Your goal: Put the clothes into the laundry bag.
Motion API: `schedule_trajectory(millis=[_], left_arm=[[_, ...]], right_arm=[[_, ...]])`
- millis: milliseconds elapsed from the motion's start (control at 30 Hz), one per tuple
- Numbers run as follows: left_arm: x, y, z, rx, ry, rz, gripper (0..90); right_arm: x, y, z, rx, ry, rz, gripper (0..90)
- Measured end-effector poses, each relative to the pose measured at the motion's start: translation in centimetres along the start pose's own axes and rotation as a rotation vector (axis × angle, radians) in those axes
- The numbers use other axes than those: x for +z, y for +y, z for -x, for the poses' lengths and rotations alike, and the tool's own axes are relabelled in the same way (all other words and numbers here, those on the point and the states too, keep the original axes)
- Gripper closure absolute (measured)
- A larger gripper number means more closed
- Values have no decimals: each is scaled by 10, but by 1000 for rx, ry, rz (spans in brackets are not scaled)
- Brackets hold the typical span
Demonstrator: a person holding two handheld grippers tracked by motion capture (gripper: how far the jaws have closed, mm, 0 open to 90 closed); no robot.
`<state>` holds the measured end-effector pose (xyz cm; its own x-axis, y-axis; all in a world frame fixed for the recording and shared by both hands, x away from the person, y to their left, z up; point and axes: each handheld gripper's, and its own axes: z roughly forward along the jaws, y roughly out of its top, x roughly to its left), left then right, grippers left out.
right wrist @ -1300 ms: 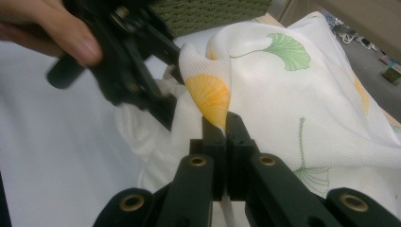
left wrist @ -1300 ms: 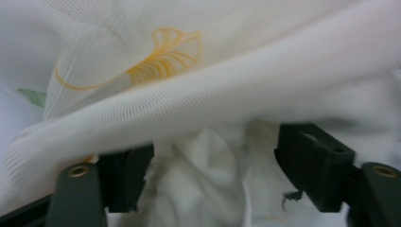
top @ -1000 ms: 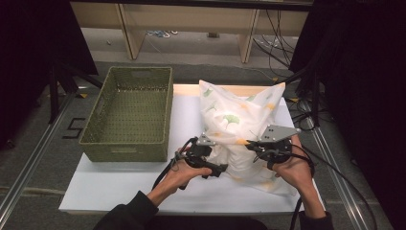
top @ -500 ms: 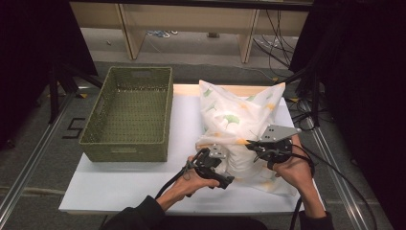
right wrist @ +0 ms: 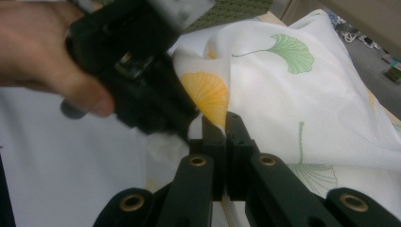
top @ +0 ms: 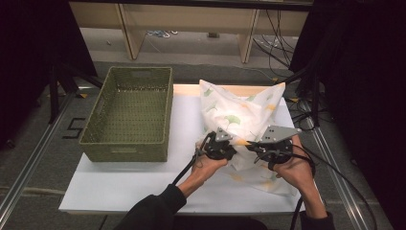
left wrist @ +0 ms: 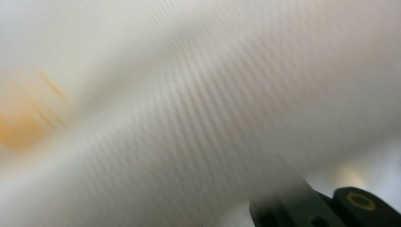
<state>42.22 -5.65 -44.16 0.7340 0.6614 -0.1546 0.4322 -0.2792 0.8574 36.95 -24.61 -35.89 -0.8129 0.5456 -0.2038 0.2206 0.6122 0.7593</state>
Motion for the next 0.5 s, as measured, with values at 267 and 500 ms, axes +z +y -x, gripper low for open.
schedule_trajectory(millis=[267,500], left_arm=[[28,-10,-29,-92,107,-28,723],[-14,-29,-18,-2,41,-128,286]], right_arm=[[7,-5,2,12,2,-35,900],[17,-10,1,21,17,-57,900]])
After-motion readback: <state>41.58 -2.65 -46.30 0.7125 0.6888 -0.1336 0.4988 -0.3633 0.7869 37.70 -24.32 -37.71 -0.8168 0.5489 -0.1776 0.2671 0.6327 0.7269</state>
